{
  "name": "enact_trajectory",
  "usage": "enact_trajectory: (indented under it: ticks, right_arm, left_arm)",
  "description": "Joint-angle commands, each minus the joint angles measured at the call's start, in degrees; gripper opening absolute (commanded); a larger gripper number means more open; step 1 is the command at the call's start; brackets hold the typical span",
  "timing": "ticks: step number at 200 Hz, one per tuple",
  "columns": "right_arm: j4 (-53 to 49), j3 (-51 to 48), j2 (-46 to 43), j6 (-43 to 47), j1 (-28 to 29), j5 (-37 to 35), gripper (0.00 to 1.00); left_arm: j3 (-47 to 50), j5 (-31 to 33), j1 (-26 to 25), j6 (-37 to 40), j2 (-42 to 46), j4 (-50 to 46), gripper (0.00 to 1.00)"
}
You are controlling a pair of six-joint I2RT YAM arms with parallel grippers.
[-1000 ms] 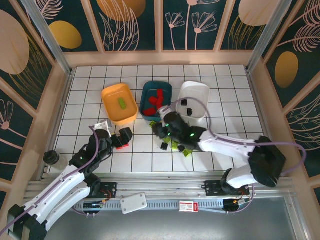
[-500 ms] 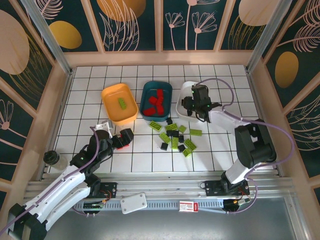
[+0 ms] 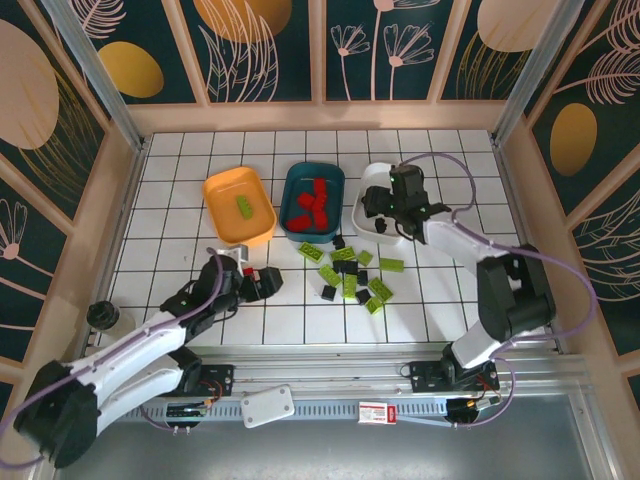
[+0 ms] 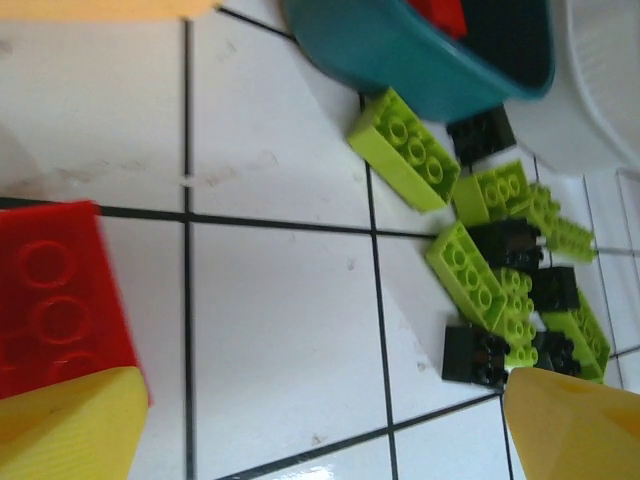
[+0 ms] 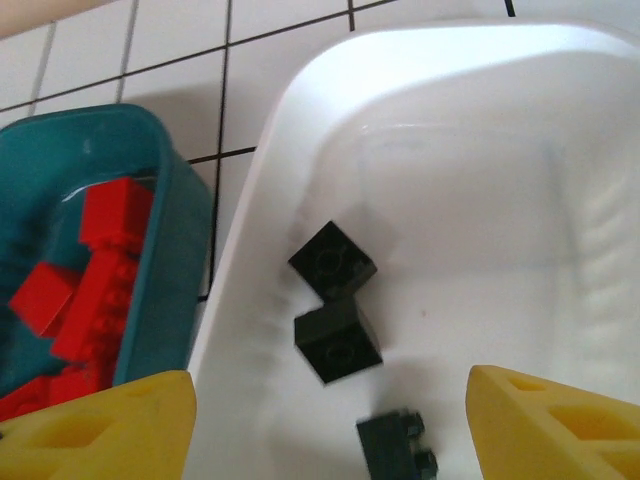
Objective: Sort the legos into containers by color
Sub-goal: Place the lego in the container, then pick up the lego from the middle-left of the table.
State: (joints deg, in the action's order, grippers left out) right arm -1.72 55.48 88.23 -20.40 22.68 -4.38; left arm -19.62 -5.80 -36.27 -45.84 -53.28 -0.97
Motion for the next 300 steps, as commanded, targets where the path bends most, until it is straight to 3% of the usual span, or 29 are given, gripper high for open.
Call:
enact_trajectory:
  ticks: [1, 52, 84, 148, 180, 213, 258, 300]
  right_arm:
    - [2.5, -5.6, -7.1, -2.8, 1.8, 0.3, 0.72]
    - [2.7, -17.0, -18.6, -6.0, 3.1, 0.9, 0.72]
    - [0.4, -19.5, -23.3, -6.0, 3.1, -0.5, 0.72]
    - [-0.6, -21.5, -28.4, -6.5, 3.1, -1.0, 0.73]
    - [-0.5, -21.8, -28.7, -6.7, 3.1, -1.1, 0.73]
    - [-0.8, -22.3, -30.5, -7.2, 3.1, -1.9, 0.73]
    - [-2.4, -25.3, -36.0, -9.2, 3.1, -4.4, 0.73]
    - [-3.7, -29.0, -41.7, -11.8, 3.1, -4.9, 0.73]
  left_arm:
    - [-7.5, 4.2, -7.3, 3.9, -7.2, 3.0, 0.91]
    - [-23.7, 12.8, -19.9, 11.1, -33.7, 0.2, 0.77]
    - [-30.7, 17.1, -23.6, 12.7, -42.7, -3.2, 0.7]
    - [-31.0, 16.4, -24.4, 12.3, -48.9, -2.8, 0.57]
    - [-30.3, 17.3, -24.9, 11.4, -49.6, -2.9, 0.37]
    - [-28.8, 16.9, -24.9, 10.6, -46.0, -2.2, 0.25]
    - [-31.7, 15.8, -24.7, 12.2, -39.8, -0.6, 0.24]
    - [-44.1, 14.3, -20.4, 15.4, -43.2, -0.4, 0.24]
